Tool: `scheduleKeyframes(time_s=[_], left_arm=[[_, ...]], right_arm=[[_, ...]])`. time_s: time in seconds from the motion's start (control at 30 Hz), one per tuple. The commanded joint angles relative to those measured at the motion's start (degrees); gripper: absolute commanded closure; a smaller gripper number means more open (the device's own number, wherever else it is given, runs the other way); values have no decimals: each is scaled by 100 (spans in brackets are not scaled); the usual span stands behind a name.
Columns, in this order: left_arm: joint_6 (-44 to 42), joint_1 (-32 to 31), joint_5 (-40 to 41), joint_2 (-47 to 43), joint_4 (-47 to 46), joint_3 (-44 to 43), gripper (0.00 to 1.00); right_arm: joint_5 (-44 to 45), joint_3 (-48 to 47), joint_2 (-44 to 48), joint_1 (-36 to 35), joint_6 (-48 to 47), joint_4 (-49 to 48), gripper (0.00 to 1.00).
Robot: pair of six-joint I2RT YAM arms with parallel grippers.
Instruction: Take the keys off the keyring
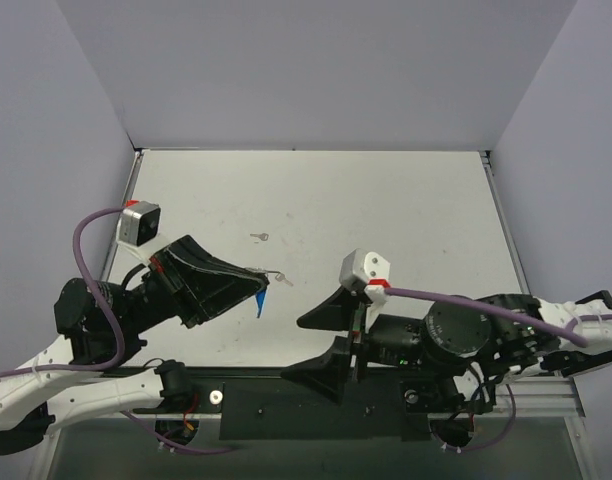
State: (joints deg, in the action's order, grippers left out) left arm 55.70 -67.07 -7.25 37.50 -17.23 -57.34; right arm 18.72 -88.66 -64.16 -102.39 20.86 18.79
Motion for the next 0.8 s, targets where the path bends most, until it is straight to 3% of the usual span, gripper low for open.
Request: scheduleKeyframes(time_s=[0.0,0.03,0.07,0.13,0.33,0.43,0.57,0.67,0.77], left_arm=[[-445,18,-681,213,2076,-994,100],[-542,27,-690,467,2745,-1277,100],[-813,27,-603,626,4057,-1967,100],[-903,27,-174,1039,5284,-2542,100],[-543,27,-460,1206,6029,-2492,100],[-726,18,-235,1593,7386,-2799,100],[-947,-8,837,2409,9417,-2810,100],[-947,-148,516,2518,9425,-2572,100],[-894,-386,-187,1992,8126,-2256,100]], right_arm=[[-826,-590,228,158,-494,685,24],[-904,-695,255,210,-565,862,23],[-914,-783,290,254,-635,1168,22],[-740,-828,413,316,-689,1346,22],[-220,-398,773,325,-706,1180,22],[25,-397,686,334,-715,1285,22],[770,-467,423,325,-584,1592,22],[905,-424,238,334,-522,1690,23],[608,-310,132,351,-522,1602,25]])
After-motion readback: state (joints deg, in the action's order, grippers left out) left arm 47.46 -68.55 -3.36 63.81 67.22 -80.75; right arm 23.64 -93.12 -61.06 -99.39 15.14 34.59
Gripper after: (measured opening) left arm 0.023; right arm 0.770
